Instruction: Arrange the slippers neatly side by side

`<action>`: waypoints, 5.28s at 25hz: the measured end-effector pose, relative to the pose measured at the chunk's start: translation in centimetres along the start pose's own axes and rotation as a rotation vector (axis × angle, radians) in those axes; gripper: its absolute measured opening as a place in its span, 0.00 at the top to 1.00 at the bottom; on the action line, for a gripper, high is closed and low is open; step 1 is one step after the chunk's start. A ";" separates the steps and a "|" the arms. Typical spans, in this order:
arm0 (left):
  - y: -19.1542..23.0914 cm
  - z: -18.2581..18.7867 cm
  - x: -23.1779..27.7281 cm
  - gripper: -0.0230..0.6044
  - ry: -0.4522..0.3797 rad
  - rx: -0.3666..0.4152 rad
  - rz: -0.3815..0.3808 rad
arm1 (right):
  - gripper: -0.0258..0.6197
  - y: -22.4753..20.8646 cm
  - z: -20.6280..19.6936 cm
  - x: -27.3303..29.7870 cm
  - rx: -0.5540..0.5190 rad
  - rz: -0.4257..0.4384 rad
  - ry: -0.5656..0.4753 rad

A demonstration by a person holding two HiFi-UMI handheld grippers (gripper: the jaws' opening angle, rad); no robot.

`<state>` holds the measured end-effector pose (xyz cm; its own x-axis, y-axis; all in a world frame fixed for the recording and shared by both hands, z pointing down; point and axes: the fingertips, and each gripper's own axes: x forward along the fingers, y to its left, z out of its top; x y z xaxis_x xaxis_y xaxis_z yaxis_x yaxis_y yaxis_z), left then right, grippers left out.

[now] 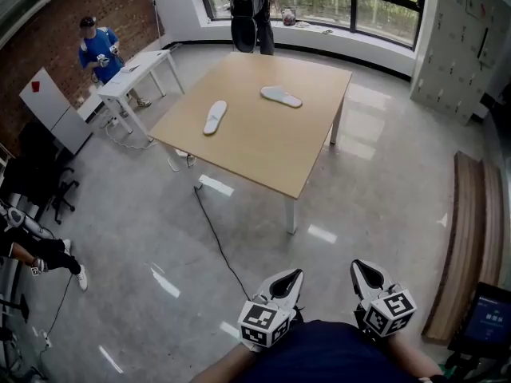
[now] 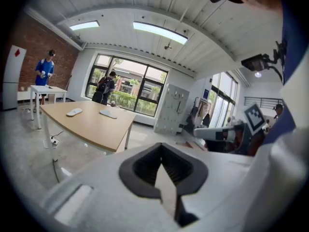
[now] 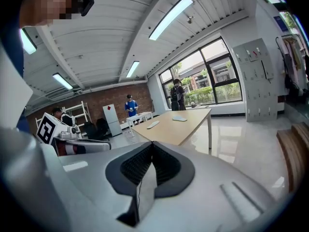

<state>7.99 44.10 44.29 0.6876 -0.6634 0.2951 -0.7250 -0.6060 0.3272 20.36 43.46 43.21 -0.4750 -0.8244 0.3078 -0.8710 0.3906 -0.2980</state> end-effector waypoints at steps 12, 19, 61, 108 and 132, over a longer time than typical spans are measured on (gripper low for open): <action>12.4 3.3 -0.6 0.96 -0.064 -0.110 0.099 | 0.94 4.6 3.5 11.5 -0.108 0.055 0.079; 15.4 2.6 0.0 0.96 -0.019 -0.145 0.111 | 0.94 4.5 3.0 14.8 -0.085 0.075 0.088; 26.9 13.7 18.9 0.96 0.001 -0.135 0.349 | 0.94 -10.4 13.3 36.3 0.046 0.284 0.123; 57.8 17.9 27.3 0.96 0.154 0.050 0.471 | 0.94 -18.9 13.7 59.8 -0.110 0.129 0.315; 77.5 15.3 30.6 0.81 0.427 0.211 0.642 | 0.89 -27.2 16.0 78.8 -0.571 0.185 0.333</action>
<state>-27.76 -29.85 64.89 0.0581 -0.7115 0.7003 -0.9470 -0.2614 -0.1870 8.64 -38.74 61.14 -0.5557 -0.5892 0.5865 -0.6583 0.7428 0.1225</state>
